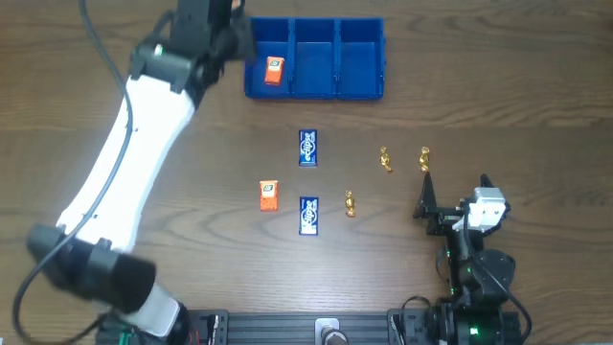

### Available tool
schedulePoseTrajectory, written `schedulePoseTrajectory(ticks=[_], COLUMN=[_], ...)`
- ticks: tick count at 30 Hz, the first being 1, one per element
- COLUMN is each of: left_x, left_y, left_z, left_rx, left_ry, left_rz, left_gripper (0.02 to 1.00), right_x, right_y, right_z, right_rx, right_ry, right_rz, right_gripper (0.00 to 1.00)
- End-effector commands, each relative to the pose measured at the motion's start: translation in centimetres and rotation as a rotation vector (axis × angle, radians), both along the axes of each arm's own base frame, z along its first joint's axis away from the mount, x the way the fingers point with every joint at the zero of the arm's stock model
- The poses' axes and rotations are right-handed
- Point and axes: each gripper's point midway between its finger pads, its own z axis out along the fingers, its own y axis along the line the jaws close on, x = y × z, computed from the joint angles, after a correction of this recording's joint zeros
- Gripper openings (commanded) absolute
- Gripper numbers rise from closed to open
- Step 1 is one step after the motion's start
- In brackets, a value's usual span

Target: Sort Candies Into Trays

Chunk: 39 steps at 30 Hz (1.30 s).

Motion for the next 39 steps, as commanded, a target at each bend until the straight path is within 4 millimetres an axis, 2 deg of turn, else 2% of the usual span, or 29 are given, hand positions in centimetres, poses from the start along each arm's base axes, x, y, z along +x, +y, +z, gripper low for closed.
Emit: schedulePoseTrajectory(ticks=[1,2,4,9,22,29,33,36,39], left_x=[3.6,4.8,5.8,6.9,7.0,7.0,6.7,5.9,4.4], left_y=[-1.5,-2.4,-3.0,-3.2,-3.3,-3.3,-3.1,-3.1,-3.4], left_z=[-6.3,-8.2,-9.8,-12.0,-12.3,-12.3,-10.8,-7.9,-4.0], left_rx=[0.053,0.046,0.048,0.060,0.068,0.067,0.063,0.048,0.041], left_ry=[0.133,0.160,0.178,0.198,0.200,0.199,0.181,0.143,0.089], left_rz=[-0.030,-0.049,-0.065,-0.068,-0.076,-0.076,-0.075,-0.077,-0.088], left_gripper=[0.290,0.301,0.316,0.316,0.343,0.660,0.730,0.759,0.768], right_x=[0.0,0.0,0.0,0.0,0.0,0.0,0.0,0.0,0.0], right_y=[-0.1,-0.1,-0.1,-0.1,-0.1,-0.1,-0.1,-0.1,-0.1], right_z=[-0.2,-0.2,-0.2,-0.2,-0.2,-0.2,-0.2,-0.2,-0.2], right_rx=[-0.012,-0.012,-0.012,-0.012,-0.012,-0.012,-0.012,-0.012,-0.012], right_ry=[0.003,0.003,0.003,0.003,0.003,0.003,0.003,0.003,0.003], right_rz=[-0.002,-0.002,-0.002,-0.002,-0.002,-0.002,-0.002,-0.002,-0.002], right_gripper=[0.998,0.998,0.998,0.998,0.998,0.998,0.998,0.998,0.998])
